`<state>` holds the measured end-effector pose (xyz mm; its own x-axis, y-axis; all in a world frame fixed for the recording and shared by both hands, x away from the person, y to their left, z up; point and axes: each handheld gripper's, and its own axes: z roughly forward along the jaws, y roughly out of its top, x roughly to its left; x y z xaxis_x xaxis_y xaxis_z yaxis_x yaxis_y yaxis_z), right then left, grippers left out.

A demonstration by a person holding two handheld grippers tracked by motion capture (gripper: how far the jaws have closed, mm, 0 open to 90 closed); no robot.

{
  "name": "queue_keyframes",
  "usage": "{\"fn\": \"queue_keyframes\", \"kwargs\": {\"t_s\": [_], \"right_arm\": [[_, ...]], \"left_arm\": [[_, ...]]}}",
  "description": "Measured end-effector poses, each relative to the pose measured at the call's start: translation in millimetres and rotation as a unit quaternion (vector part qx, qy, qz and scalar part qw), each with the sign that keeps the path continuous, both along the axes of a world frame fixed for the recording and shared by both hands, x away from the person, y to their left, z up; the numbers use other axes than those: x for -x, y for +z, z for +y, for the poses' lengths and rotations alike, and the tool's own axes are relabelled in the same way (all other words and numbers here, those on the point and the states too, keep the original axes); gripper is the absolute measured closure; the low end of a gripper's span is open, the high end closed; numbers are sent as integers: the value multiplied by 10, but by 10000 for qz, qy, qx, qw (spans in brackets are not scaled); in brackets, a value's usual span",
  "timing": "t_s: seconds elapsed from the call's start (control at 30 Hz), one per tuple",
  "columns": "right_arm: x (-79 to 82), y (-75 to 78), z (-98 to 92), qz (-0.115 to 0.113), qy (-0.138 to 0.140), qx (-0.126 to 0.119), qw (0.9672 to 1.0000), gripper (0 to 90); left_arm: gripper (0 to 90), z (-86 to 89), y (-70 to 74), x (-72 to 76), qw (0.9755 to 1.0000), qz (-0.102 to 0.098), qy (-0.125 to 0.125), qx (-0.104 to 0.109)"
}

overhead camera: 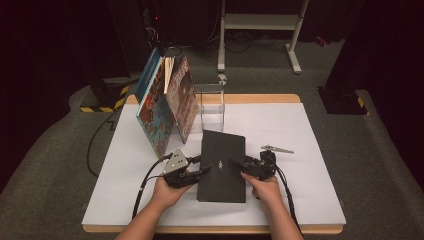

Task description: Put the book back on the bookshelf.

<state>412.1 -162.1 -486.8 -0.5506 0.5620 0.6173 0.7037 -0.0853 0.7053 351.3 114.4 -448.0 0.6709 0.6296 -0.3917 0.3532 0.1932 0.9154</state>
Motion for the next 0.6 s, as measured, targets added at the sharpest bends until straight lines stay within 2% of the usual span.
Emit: {"fn": "queue_keyframes", "kwargs": {"t_s": [0.1,0.2,0.3,0.33,0.43,0.53,0.6], "right_arm": [[56,34,-9,-176,-76,160,9997,162],[101,51,-26,-260,-119,236,9993,181],[151,88,-26,-391,-165,298,9987,183],[167,101,-26,-428,-170,318,9984,186],[206,125,-28,-475,-236,387,9978,206],[238,137,-35,-499,-281,399,9976,216],[254,140,-42,-525,-303,399,9974,221]], "left_arm": [[564,18,-26,-57,9990,416,24,143],[569,19,-26,-68,9980,584,31,226],[605,32,-5,-77,9957,800,27,466],[607,33,-8,-78,9957,818,21,439],[603,23,-24,-92,9937,981,107,529],[591,6,-28,-81,9932,990,167,586],[585,0,-27,-69,9937,960,179,549]]}}
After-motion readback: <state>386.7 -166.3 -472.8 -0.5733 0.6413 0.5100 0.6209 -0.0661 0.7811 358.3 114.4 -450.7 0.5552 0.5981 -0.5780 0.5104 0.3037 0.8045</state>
